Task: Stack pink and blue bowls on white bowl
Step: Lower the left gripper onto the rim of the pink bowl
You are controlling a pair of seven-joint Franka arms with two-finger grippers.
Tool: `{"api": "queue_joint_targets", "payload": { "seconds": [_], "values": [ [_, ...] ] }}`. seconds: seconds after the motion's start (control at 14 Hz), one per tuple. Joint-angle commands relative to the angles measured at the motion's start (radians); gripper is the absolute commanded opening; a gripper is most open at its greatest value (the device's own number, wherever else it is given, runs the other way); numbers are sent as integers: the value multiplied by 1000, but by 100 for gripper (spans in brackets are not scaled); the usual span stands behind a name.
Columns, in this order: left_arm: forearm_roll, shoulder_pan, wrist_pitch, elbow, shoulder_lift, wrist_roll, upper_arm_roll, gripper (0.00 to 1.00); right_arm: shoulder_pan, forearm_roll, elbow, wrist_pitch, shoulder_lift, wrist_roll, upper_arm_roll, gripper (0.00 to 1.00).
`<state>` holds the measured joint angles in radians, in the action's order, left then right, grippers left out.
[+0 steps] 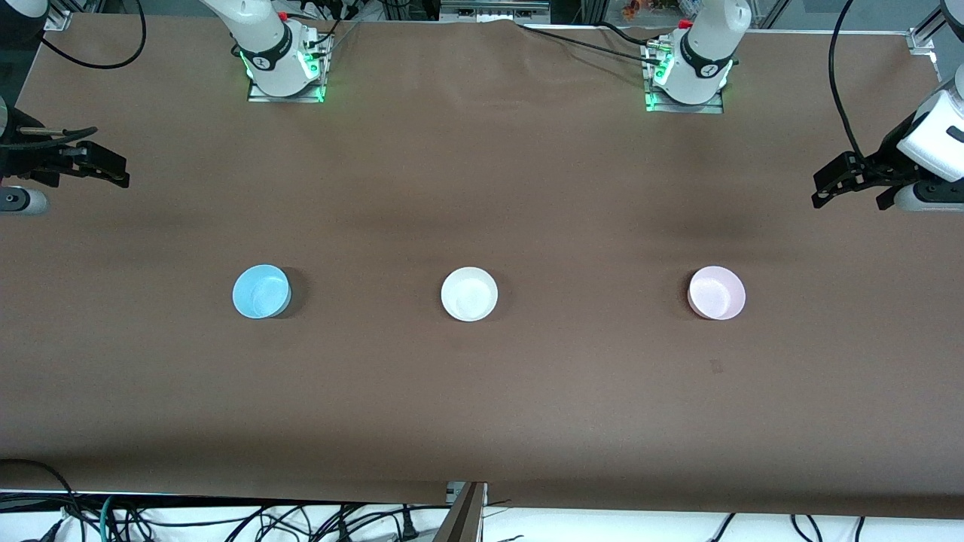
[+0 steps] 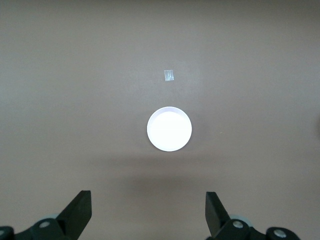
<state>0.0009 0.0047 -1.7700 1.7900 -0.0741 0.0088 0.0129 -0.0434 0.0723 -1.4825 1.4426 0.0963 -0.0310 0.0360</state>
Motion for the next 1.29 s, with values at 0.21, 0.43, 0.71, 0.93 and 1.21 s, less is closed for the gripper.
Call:
{"api": "queue_joint_targets", "payload": {
  "seconds": [0.21, 0.43, 0.71, 0.93, 1.21],
  "values": [
    [10, -9, 4, -35, 34, -1, 10, 100, 11, -14, -4, 4, -6, 13, -5, 100],
    [10, -8, 1, -34, 82, -4, 19, 100, 11, -14, -4, 4, -6, 13, -5, 100],
    [11, -6, -67, -26, 204, -4, 25, 100, 11, -14, -4, 5, -6, 13, -4, 100],
    [11, 0, -153, -21, 298, -6, 25, 100, 11, -14, -4, 4, -6, 11, -4, 100],
    [11, 6, -282, 8, 414, -6, 27, 100, 13, -14, -4, 5, -6, 10, -2, 100]
  ]
}}
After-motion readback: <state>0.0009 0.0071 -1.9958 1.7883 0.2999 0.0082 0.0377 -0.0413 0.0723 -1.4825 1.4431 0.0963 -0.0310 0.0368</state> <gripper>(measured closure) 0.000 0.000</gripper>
